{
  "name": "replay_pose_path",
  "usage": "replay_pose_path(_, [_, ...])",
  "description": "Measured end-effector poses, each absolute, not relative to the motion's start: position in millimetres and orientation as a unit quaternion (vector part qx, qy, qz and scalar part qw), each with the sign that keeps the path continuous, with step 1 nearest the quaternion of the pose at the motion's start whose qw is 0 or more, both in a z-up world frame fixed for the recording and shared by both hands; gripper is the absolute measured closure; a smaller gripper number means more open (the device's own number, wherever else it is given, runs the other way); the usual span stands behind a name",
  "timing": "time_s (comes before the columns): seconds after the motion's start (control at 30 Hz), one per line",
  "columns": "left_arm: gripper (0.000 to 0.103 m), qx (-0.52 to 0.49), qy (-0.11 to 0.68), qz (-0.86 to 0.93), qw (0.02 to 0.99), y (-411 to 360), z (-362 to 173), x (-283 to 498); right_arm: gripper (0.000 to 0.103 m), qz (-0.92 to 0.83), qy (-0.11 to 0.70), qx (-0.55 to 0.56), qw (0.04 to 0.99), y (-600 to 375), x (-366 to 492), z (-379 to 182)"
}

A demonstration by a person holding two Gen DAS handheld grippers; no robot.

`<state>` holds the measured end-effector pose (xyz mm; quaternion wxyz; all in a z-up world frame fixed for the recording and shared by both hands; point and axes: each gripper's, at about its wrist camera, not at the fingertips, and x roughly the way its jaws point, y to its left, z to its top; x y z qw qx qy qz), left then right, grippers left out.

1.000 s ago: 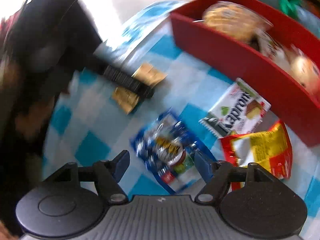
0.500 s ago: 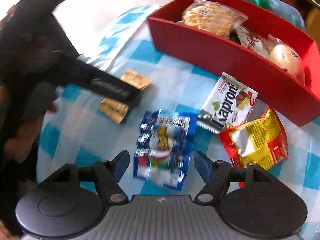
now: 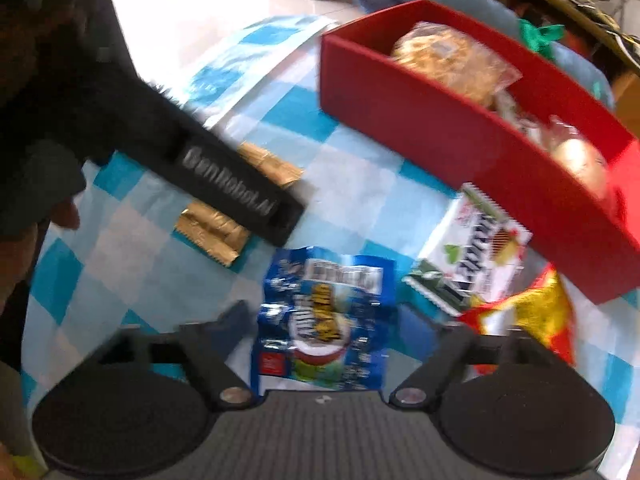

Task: Organize snacks
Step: 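Grasp the gold foil packet with the left tool while the right tool grasps the blue snack packet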

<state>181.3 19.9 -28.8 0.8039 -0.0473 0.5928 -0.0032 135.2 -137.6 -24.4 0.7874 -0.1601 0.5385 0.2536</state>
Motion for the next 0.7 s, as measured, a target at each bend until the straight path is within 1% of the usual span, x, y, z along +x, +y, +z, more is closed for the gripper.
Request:
replay_pose_path(0.13, [0.006,-0.023,0.592,0.001,0.806,10.3,-31.0,180.2,0.039,0.24,0.543,-0.157,0.789,-149.3,134.7,-23.1])
replay_pose_path(0.3, [0.01,-0.017,0.587,0.004,0.81,5.3,-30.4,177.4,0.039,0.223,0.551,-0.126,0.794,-169.3,132.4,-9.4])
replay_pose_path(0.33, [0.013,-0.017,0.584,0.005,0.811,4.5,-30.0,176.8,0.039,0.221,0.548,-0.123,0.798,-172.7,130.8,-5.2])
replay_pose_path(0.4, [0.021,-0.019,0.577,0.005,0.817,0.5,-27.3,174.0,0.039,0.22,0.545,-0.112,0.802,-178.1,127.8,1.5])
replay_pose_path(0.47, [0.032,-0.014,0.573,0.0,0.82,-5.5,-24.6,171.2,0.039,0.223,0.542,-0.098,0.804,-182.0,124.6,8.3])
replay_pose_path(0.5, [0.034,-0.013,0.572,-0.001,0.82,-7.0,-23.3,169.9,0.039,0.225,0.539,-0.095,0.806,-183.3,120.6,13.0])
replay_pose_path(0.53, [0.04,-0.012,0.572,-0.002,0.82,-4.5,-20.9,170.3,0.039,0.226,0.537,-0.093,0.808,-183.5,119.0,15.0])
replay_pose_path(0.57, [0.048,-0.014,0.572,-0.004,0.82,-3.7,-19.8,169.4,0.039,0.226,0.534,-0.089,0.81,-185.4,118.1,17.5])
replay_pose_path(0.6, [0.052,-0.021,0.574,-0.009,0.818,-2.8,-18.8,168.1,0.039,0.226,0.532,-0.085,0.811,-186.5,118.8,18.5])
replay_pose_path(0.7, [0.052,-0.041,0.581,-0.021,0.813,-0.2,-16.3,165.0,0.039,0.221,0.53,-0.079,0.815,-189.9,120.9,18.8])
